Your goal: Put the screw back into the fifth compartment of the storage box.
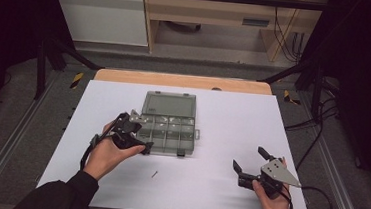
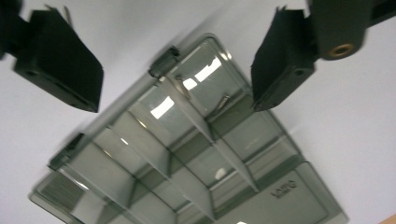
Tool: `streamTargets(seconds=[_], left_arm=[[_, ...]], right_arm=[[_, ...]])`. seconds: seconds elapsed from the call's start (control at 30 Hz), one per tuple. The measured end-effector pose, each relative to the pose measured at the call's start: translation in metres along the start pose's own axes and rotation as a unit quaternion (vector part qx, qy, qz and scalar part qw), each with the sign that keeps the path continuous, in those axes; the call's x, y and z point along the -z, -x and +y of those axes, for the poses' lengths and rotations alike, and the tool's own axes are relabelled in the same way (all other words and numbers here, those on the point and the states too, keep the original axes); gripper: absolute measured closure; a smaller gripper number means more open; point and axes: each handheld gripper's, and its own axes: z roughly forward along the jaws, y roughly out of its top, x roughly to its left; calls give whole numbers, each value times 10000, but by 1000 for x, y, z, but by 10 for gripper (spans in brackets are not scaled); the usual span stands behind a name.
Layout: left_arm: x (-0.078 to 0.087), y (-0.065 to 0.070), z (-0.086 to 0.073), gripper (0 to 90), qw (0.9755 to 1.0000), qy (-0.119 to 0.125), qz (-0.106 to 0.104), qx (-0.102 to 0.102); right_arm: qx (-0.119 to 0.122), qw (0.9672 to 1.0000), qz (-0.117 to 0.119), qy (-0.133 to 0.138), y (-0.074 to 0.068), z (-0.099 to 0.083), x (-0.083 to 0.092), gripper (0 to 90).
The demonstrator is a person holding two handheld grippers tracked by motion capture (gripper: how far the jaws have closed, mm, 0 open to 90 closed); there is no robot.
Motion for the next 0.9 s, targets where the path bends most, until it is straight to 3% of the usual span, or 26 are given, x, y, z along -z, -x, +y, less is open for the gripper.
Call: streamTargets(seconds=[0.2,0.57,0.9], left_arm=[[4,20,7,73,9999,31,-156,-66],[5,44,16,67,9990,-157,-327,-255],[-6,64,16,67,9962,-376,-735,-290]], right_arm=[[-19,10000,-13,13,1,0,1,45],[-11,10000,-11,6,0,0,1,45],[-17,10000,-10,-7,0,0,0,45]])
